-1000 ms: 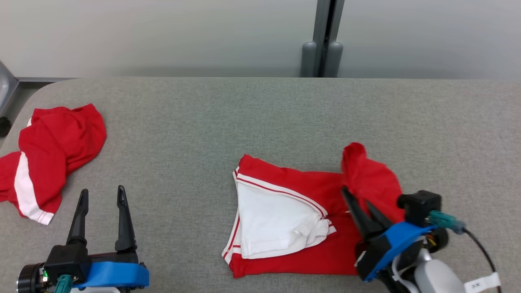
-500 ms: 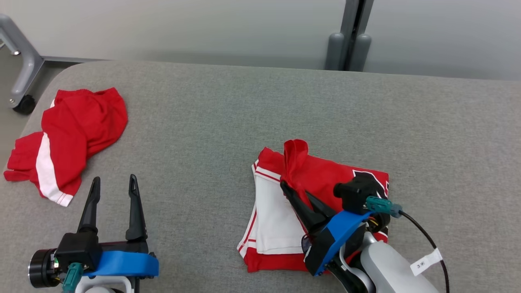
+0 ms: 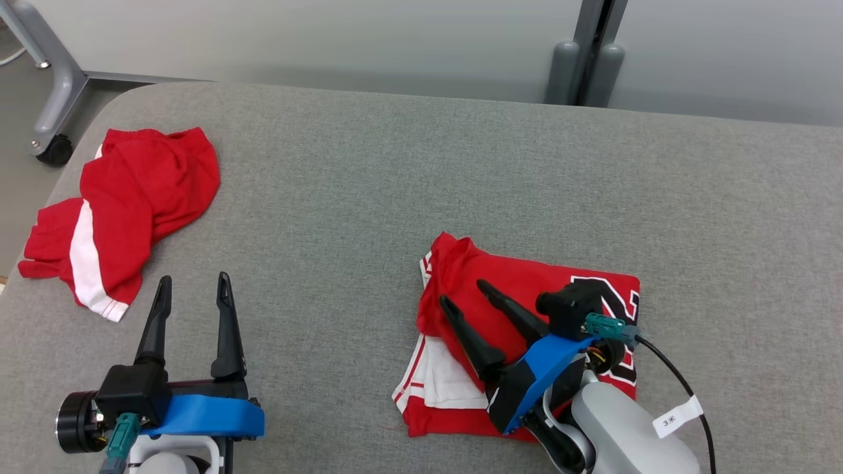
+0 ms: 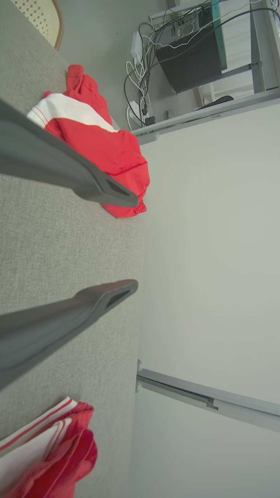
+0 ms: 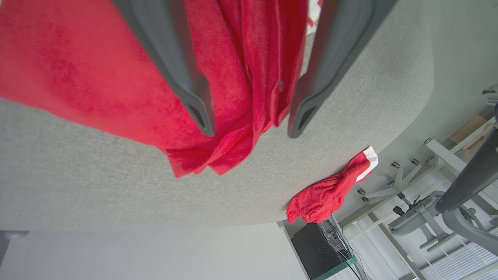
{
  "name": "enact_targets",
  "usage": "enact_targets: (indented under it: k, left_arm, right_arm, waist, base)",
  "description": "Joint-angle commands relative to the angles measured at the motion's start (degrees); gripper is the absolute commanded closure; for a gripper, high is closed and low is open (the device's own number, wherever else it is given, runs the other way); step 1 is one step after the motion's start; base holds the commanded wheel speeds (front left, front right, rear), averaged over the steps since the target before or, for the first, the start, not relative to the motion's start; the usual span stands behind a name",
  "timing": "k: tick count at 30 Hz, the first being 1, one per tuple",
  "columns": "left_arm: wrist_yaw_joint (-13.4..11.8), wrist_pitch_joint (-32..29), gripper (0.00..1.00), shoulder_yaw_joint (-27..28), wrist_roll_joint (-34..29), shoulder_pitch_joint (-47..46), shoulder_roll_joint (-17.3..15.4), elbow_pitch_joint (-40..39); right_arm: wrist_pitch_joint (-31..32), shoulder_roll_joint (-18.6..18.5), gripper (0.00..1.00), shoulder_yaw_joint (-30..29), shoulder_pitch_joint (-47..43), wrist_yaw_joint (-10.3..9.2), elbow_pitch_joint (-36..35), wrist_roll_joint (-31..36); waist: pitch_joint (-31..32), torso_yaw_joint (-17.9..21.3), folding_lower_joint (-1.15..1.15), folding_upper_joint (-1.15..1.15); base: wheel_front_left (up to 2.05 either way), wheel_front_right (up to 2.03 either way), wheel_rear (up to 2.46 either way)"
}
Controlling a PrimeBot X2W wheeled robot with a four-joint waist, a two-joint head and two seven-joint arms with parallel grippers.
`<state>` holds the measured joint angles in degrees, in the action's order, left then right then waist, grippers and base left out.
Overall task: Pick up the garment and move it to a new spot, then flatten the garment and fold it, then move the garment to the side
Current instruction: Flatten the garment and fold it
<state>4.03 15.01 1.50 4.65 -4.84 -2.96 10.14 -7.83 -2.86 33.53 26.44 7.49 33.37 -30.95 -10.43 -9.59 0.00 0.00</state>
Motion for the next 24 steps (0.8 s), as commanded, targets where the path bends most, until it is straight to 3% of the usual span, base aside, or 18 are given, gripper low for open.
enact_targets:
  k: [1, 8, 14, 24]
  left_arm:
    - [-0.4, 0.2, 0.00, 0.2, 0.3, -0.3, 0.1, -0.1]
    - [0.0, 0.2, 0.00, 0.4, 0.1, 0.3, 0.1, -0.5]
    - [0.2, 0.2, 0.00, 0.6, -0.4, 0.8, 0.1, -0.8]
    - [0.1, 0.2, 0.00, 1.3, -1.1, 2.6, 0.1, -0.2]
  right_arm:
    - [-1.8, -0.1, 0.00, -0.3, 1.3, 0.01, 0.5, -0.2]
    - [-6.3, -3.6, 0.00, -5.9, 1.7, 0.01, -0.4, 1.5]
    - [-7.4, -7.1, 0.00, -14.0, -1.8, 0.01, -4.8, 4.3]
    - [-7.4, -6.4, 0.00, -26.0, -12.4, 0.01, -14.0, 9.7]
  waist:
    - [0.3, 0.8, 0.00, 0.00]
    - [1.7, 3.9, 0.00, 0.00]
    - [2.7, 6.4, 0.00, 0.00]
    - [5.6, 9.7, 0.00, 0.00]
  base:
    - [0.00, 0.00, 0.00]
    - [0.00, 0.00, 0.00]
    - [0.00, 0.00, 0.00]
    - [0.00, 0.00, 0.00]
